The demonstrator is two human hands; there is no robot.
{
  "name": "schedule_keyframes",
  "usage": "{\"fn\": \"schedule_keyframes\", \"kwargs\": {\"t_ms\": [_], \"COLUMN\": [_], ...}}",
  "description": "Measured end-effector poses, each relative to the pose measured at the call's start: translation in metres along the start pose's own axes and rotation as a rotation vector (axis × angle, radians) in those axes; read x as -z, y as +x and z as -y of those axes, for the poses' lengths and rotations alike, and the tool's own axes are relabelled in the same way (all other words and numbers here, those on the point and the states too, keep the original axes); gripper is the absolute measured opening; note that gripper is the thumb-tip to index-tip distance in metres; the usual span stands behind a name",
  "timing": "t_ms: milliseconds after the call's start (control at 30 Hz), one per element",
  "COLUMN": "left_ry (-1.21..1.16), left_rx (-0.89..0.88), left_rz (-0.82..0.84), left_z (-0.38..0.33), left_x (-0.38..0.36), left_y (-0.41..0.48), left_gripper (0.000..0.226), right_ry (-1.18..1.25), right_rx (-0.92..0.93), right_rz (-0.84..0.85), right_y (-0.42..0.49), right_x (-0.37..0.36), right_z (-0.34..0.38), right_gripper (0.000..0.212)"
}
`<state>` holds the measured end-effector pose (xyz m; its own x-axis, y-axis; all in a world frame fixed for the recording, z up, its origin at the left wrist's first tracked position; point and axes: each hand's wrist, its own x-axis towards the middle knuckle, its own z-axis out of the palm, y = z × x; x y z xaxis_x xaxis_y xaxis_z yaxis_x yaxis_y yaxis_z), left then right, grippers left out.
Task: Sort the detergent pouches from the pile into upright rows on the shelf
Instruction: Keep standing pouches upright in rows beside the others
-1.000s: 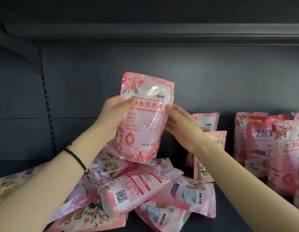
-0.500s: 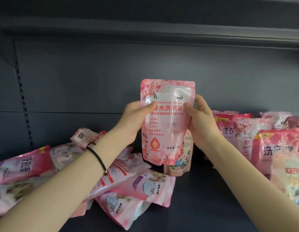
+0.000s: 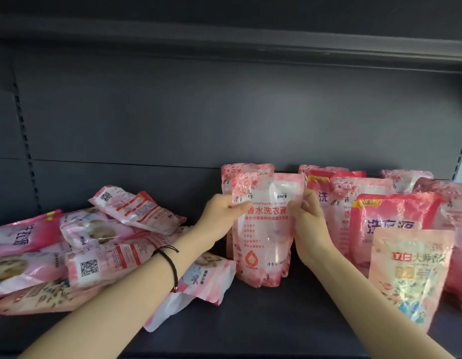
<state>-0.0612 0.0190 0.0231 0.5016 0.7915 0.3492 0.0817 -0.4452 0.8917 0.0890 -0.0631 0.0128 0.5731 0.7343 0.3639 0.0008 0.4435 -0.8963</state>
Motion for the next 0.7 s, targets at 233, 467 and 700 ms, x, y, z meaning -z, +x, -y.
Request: {"fn": "schedule_keyframes", "kwargs": {"t_ms": [233, 467, 700], "left_ry": [0.374, 0.894, 1.320], "left_rx": [-0.093, -0.160, -0.082], "left_rz": [0.019, 0.229, 0.140], "left_z": [-0.005, -0.010, -0.004], "left_x": [0.018, 0.086, 0.149], "left_y": [-0.001, -0.030, -0.054], "left_gripper": [0.040, 0.029, 0.027], "right_ry": [-0.242, -1.010, -1.145], "right_rx": [0.205, 0.872, 0.718], "right_rz": [0.047, 0.125, 0.789], "right_y": [0.005, 0.001, -0.015], "right_x": [0.002, -0.018, -0.063], "right_z": [0.014, 0.051, 0.046], "right_gripper": [0.042, 0.024, 0.023]}}
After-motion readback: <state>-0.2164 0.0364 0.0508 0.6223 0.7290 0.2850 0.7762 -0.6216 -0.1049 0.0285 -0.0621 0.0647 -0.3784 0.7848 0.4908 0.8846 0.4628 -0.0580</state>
